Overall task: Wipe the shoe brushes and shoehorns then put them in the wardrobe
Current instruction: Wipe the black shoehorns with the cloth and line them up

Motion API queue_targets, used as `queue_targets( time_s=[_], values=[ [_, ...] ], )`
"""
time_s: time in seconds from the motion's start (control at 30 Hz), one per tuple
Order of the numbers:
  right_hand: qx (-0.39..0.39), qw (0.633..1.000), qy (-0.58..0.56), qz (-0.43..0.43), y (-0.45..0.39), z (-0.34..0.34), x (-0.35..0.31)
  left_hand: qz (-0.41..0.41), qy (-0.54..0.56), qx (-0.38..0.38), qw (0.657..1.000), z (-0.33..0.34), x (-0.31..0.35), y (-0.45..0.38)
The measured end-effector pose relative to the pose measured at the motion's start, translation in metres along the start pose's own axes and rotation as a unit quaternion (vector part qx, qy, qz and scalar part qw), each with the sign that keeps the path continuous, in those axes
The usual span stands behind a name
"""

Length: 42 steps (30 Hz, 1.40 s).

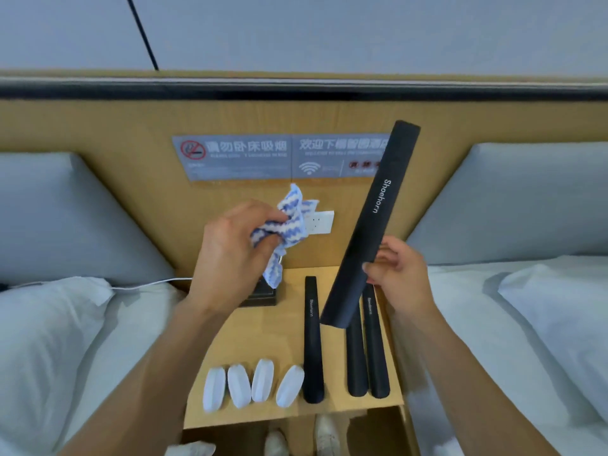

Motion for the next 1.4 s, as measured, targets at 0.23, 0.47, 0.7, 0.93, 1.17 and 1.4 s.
queue_targets(
  time_s=[0.23, 0.47, 0.7, 0.93, 1.17, 1.4],
  values=[
    [-0.061, 0.989, -0.017, -0.137, -0.026, 0.028, -0.107, 0.056, 0.001, 0.050, 0.997, -0.048, 0.065, -0.031],
    [-0.116, 0.972, -0.048, -0.199, -0.033, 0.059, -0.162, 0.124, -0.104, 0.109, 0.981, -0.068, 0.096, -0.053],
    [-0.115, 0.966, 0.028, -0.228, -0.042, 0.071, -0.176, 0.137, -0.155, 0.145, 0.968, -0.082, 0.098, -0.070],
    [-0.118, 0.958, 0.062, -0.254, -0.046, 0.072, -0.200, 0.131, -0.190, 0.201, 0.952, -0.128, 0.131, -0.119],
    [-0.127, 0.952, 0.085, -0.267, -0.037, 0.075, -0.207, 0.133, -0.243, 0.253, 0.927, -0.170, 0.159, -0.161],
    [-0.125, 0.954, 0.049, -0.268, -0.040, 0.070, -0.212, 0.137, -0.258, 0.262, 0.920, -0.157, 0.163, -0.154]
  ],
)
Point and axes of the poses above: each hand's wrist, its own y-axis away from the middle knuckle, its own z-axis out of the palm, x = y × z, the point moved 1 cm from there along -y, towards the middle knuckle, and after that the axes turned 7 degrees about -z, right-handed, at the moved point
